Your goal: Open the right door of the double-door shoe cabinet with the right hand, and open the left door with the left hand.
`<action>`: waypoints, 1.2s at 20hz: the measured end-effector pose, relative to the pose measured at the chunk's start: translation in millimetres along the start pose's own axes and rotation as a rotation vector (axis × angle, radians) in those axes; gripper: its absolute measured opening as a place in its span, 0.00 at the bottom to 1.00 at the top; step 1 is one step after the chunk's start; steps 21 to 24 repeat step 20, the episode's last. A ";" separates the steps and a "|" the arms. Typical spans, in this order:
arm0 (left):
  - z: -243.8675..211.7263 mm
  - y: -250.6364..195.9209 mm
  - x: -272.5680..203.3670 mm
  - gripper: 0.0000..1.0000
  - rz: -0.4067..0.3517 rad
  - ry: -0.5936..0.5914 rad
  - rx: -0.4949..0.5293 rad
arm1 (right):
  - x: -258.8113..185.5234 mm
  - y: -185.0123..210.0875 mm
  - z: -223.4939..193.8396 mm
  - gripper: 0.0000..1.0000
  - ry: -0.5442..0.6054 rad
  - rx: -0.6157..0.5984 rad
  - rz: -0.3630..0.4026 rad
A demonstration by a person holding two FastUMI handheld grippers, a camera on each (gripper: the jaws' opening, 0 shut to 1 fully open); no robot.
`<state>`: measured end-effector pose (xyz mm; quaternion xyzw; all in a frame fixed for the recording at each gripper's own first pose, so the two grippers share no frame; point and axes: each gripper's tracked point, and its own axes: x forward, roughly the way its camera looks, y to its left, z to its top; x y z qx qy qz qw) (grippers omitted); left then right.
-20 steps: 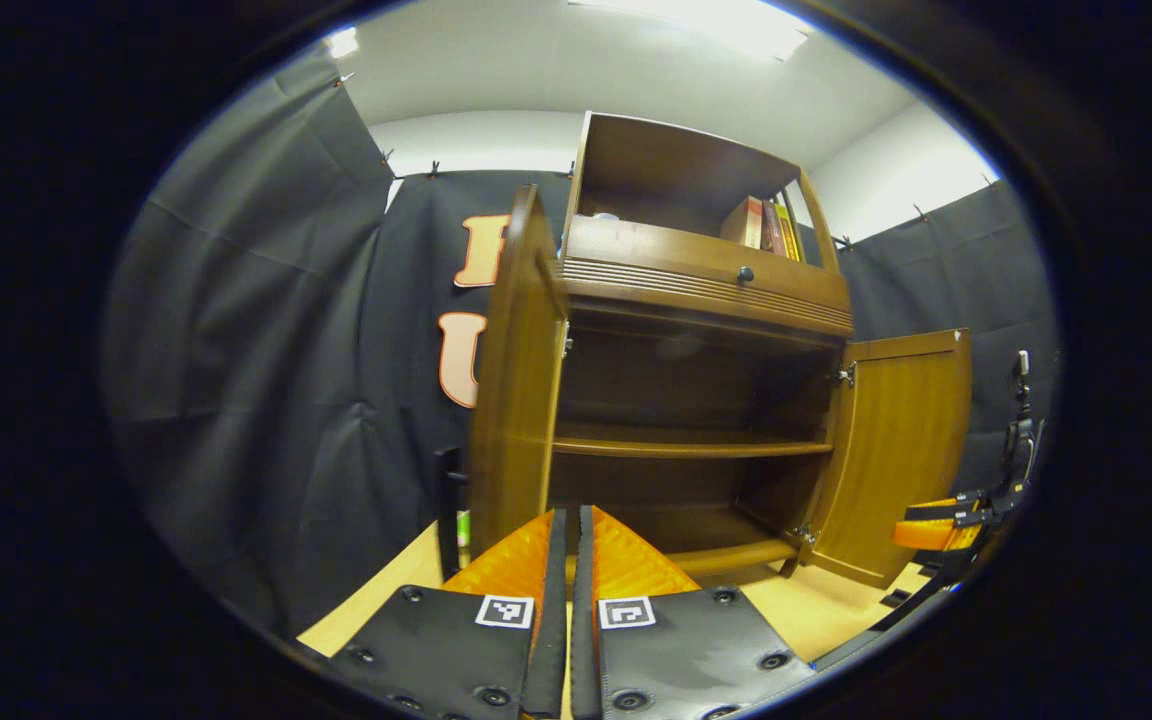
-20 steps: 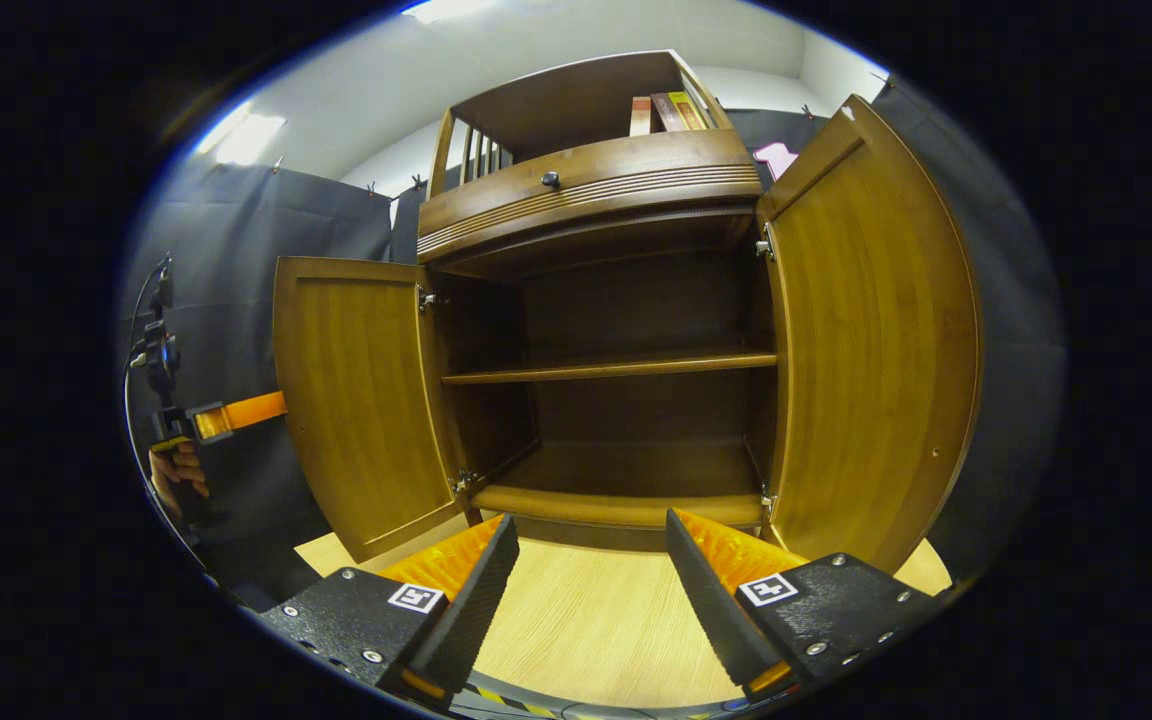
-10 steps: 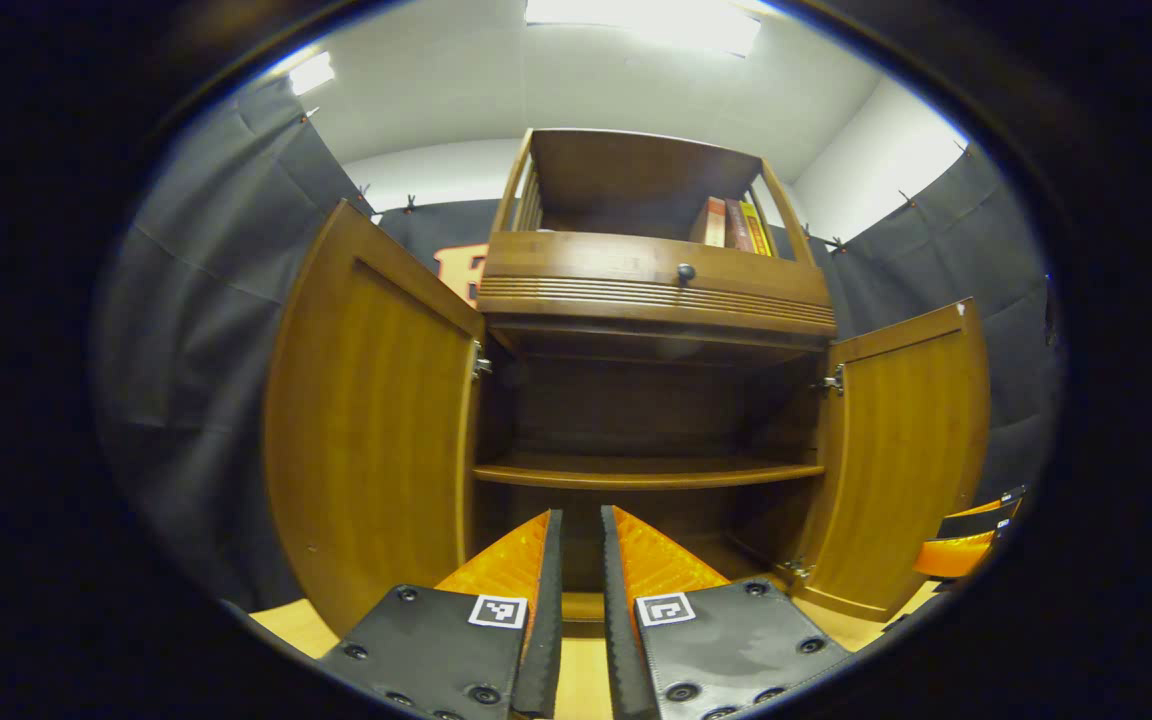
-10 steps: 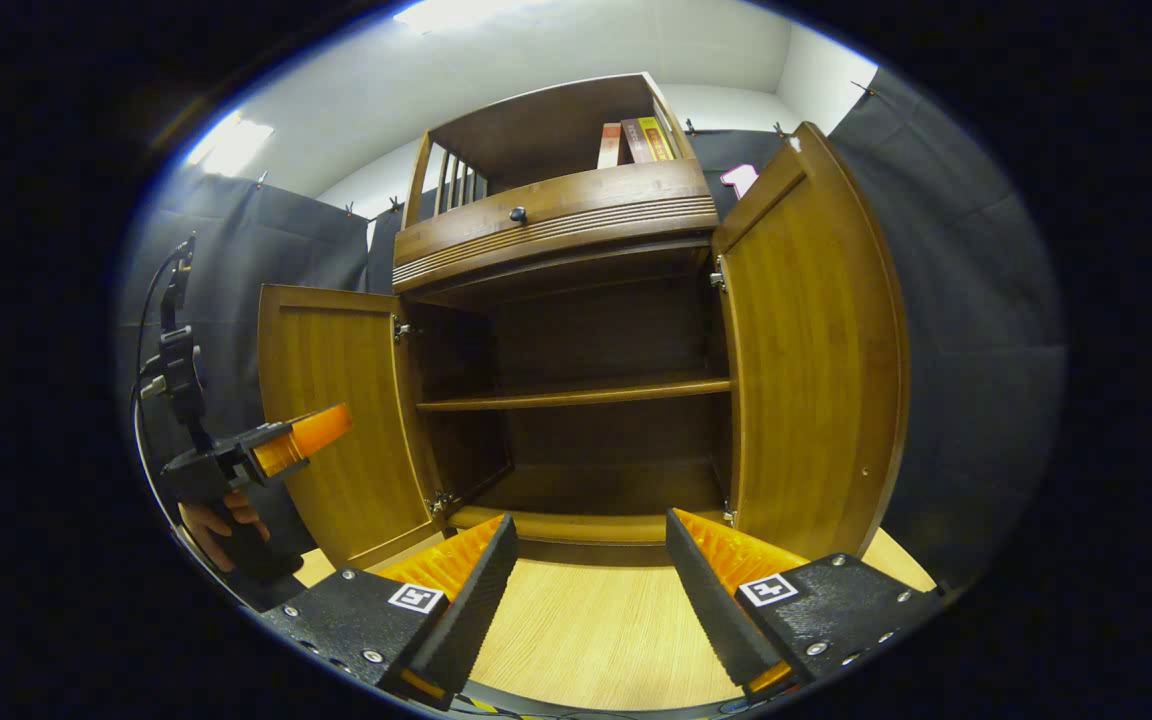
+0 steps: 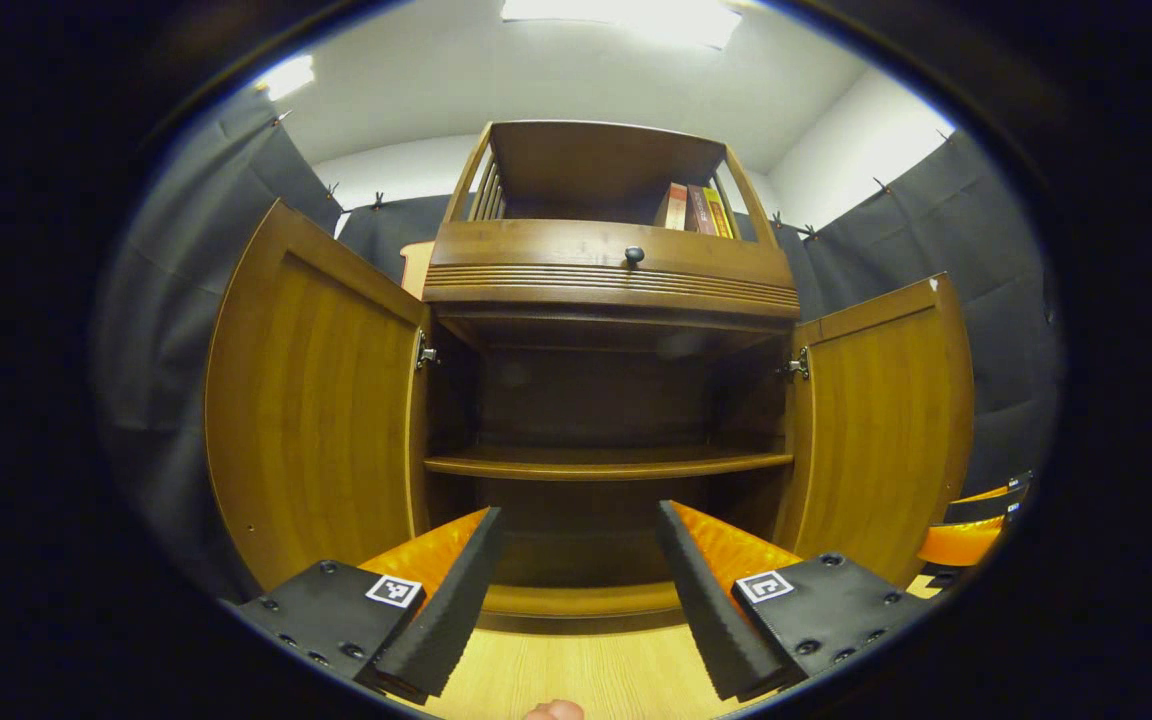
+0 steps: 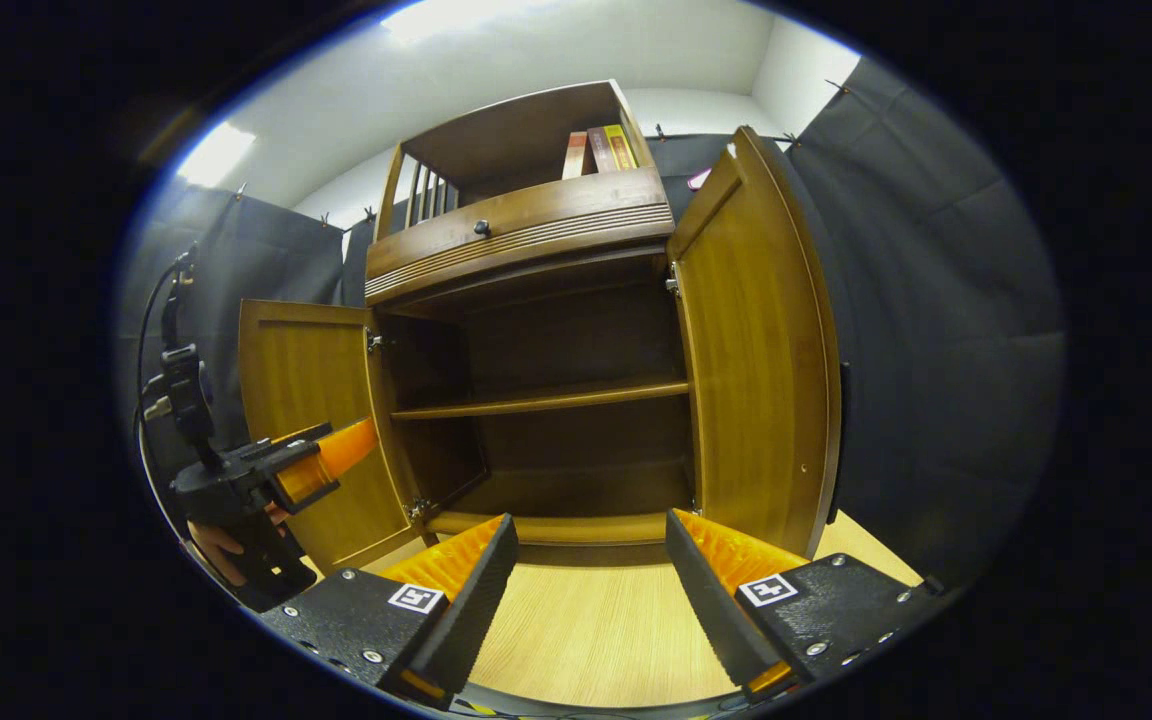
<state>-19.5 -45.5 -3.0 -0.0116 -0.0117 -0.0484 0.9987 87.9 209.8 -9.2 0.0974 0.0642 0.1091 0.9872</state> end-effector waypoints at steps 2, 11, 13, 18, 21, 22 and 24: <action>1.7 -1.6 -0.5 1.00 -0.001 -0.010 0.011 | 1.8 1.1 -4.8 0.92 0.007 0.000 0.005; -5.7 7.4 -4.6 1.00 0.021 0.009 0.019 | 4.6 4.5 -12.6 0.92 0.025 -0.011 0.016; -6.8 9.4 -6.1 1.00 0.022 0.011 0.017 | 4.8 5.6 -13.8 0.92 0.028 -0.014 0.014; -7.9 14.9 -6.3 1.00 0.025 0.018 0.016 | 7.2 10.3 -14.9 0.92 0.030 -0.018 0.019; -4.7 17.2 -5.7 1.00 0.031 0.007 0.018 | 8.8 10.9 -14.3 0.92 0.028 -0.019 0.017; -4.7 17.2 -5.7 1.00 0.031 0.007 0.018 | 8.8 10.9 -14.3 0.92 0.028 -0.019 0.017; -4.7 17.2 -5.7 1.00 0.031 0.007 0.018 | 8.8 10.9 -14.3 0.92 0.028 -0.019 0.017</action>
